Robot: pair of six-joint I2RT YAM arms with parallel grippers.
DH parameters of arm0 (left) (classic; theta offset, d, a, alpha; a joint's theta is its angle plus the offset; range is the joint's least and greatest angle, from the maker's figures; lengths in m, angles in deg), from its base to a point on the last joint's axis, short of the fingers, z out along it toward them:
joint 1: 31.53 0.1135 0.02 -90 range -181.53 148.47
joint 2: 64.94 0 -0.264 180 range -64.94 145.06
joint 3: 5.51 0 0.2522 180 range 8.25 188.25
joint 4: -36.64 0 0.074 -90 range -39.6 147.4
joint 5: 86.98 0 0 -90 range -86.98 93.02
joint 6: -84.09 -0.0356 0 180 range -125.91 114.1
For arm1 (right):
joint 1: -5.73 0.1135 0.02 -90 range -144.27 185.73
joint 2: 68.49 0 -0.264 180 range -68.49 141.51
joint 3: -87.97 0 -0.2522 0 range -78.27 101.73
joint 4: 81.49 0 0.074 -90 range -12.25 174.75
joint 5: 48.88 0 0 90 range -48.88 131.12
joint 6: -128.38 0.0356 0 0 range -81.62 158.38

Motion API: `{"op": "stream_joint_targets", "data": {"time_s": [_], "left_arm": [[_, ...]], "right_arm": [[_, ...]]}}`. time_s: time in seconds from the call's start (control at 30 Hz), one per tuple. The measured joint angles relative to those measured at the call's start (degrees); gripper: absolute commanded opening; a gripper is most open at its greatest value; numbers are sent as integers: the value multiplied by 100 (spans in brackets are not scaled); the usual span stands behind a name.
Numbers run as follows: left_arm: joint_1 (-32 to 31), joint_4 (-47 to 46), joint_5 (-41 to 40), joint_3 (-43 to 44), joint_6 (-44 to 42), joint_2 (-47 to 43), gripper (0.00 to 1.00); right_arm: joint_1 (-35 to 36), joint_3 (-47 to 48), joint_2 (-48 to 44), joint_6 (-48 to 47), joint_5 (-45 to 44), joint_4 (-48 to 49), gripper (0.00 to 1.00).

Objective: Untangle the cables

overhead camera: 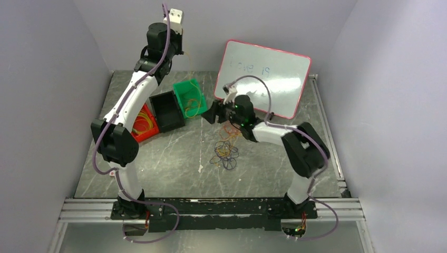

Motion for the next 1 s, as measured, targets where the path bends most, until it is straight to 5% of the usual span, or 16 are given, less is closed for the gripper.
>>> {"op": "stream_joint_targets", "data": {"time_s": [0.4,0.53,0.73,1.0], "left_arm": [[116,2,157,151,66,0,7],[118,0,214,155,79,-2,7],[129,7,282,151,114,-57,7],[149,13,682,-280,284,-695,7]], "right_arm": [[0,1770,2020,177,-118,957,54],[0,2142,2385,133,-317,962,39],[-9,2702,2756,61,-514,909,0],[-70,3842,3281,9,-592,608,0]]}}
